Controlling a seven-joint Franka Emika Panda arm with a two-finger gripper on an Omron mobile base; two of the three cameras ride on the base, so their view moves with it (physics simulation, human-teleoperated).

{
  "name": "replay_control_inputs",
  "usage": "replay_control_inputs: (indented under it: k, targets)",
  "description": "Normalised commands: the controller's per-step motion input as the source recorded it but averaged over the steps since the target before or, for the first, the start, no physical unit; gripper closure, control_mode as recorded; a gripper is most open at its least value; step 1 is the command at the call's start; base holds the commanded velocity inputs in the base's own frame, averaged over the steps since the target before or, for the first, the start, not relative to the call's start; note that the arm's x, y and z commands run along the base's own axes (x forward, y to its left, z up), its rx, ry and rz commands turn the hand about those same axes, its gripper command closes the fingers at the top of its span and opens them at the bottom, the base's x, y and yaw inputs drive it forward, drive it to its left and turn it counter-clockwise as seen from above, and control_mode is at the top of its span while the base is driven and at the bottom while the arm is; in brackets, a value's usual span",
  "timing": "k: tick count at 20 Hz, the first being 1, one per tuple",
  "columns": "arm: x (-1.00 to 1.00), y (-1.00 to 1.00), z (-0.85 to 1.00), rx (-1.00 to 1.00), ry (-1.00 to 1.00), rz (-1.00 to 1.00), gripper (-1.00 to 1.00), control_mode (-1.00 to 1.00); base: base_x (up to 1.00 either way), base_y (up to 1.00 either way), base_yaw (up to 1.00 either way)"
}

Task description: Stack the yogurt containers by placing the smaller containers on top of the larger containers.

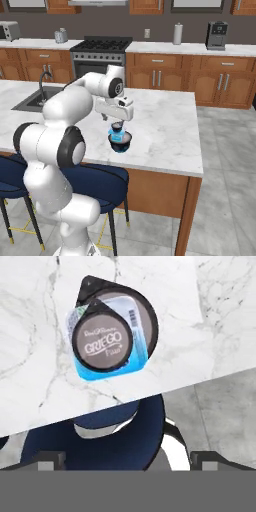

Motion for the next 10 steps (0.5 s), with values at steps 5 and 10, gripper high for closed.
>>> replay_control_inputs:
  k: [5,10]
  targets:
    - [-0.95,0.12,0.28,0.0,-0.02,0.0,-1.0,-1.0,0.0,0.0,0.0]
    - [-1.0,0.22,0.15,0.0,-0.14,0.0,-1.0,-1.0,0.0,0.0,0.0]
